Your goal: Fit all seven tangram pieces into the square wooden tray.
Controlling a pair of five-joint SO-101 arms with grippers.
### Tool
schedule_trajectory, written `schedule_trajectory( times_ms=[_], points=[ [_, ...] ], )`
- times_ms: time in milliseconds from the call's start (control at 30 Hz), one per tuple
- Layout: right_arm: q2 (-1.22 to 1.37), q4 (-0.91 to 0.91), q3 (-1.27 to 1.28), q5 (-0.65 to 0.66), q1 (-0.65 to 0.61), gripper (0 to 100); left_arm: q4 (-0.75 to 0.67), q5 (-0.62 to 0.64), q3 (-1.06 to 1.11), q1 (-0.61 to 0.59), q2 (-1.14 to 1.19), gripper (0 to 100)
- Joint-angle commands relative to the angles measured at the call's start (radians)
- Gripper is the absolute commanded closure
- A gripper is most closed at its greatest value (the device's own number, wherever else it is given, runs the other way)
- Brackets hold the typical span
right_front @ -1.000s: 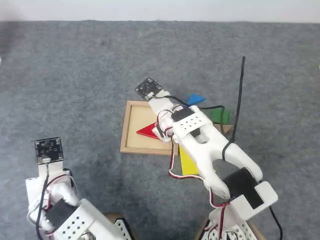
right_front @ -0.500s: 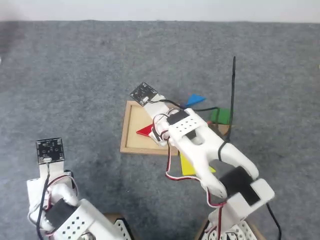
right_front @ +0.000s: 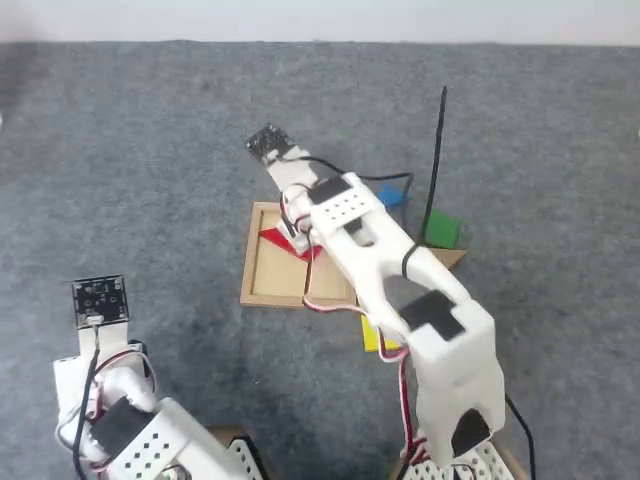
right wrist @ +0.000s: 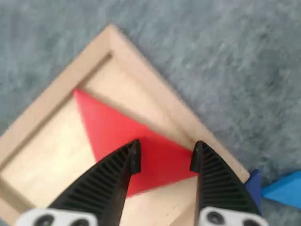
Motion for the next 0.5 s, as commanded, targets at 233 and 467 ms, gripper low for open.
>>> schedule_trajectory(
  times_ms=[233,467],
  points=[
    [0.090,0.127,-0.203,-0.092,0.081,81.2,0.009,-0.008,-0.012,-0.002,-0.014,76],
    [-0.114,0.131,-0.149,-0.129,0.039,81.2,0.009,-0.008,-0.012,0.000,-0.014,76]
  ],
)
